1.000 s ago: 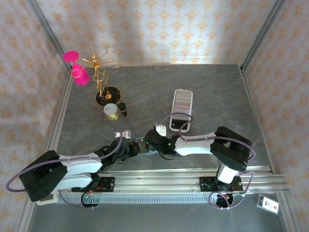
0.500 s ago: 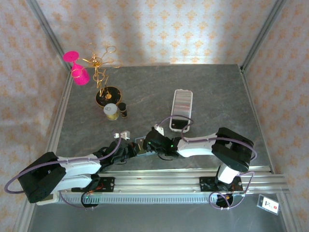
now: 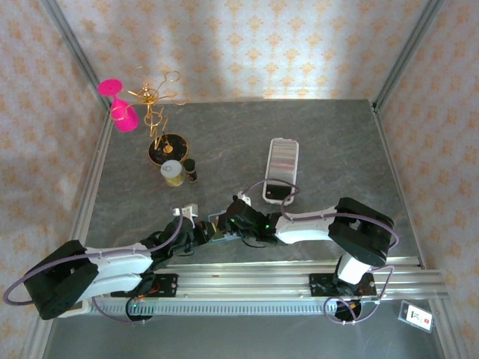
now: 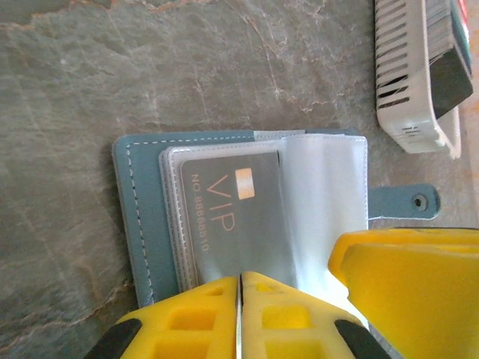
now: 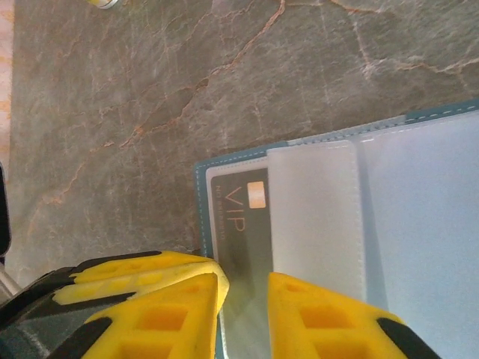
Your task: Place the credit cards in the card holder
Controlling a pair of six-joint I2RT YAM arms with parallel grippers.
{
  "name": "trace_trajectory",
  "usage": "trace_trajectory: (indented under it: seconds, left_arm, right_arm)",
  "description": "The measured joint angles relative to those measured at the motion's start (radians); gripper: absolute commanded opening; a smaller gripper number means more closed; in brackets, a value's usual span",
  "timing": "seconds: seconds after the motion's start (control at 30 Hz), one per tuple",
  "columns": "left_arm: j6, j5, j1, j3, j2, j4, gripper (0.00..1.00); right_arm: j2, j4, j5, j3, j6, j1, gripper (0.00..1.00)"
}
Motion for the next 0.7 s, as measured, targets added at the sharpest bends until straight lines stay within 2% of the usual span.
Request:
trace_trajectory:
  seconds: [0.13, 0.37, 0.7]
  left_arm:
    - [-0.012, -0.003, 0.002, -0.014, -0.071, -0.016, 0.22]
    - [-0.019, -0.058, 0.015, -0.022, -0.192, -0.119, 0.18]
    - [-0.045, -0.158, 0.027, -0.022, -0.301, -0.328, 0.18]
  right_arm:
    - [0.000, 0.012, -0.011, 0.000, 0.006, 0.000, 0.24]
    - [0.027, 0.040, -0.026, 0.000, 0.008, 0.000, 0.24]
    - [0.057, 0.069, -0.043, 0.015, 0.014, 0.001, 0.24]
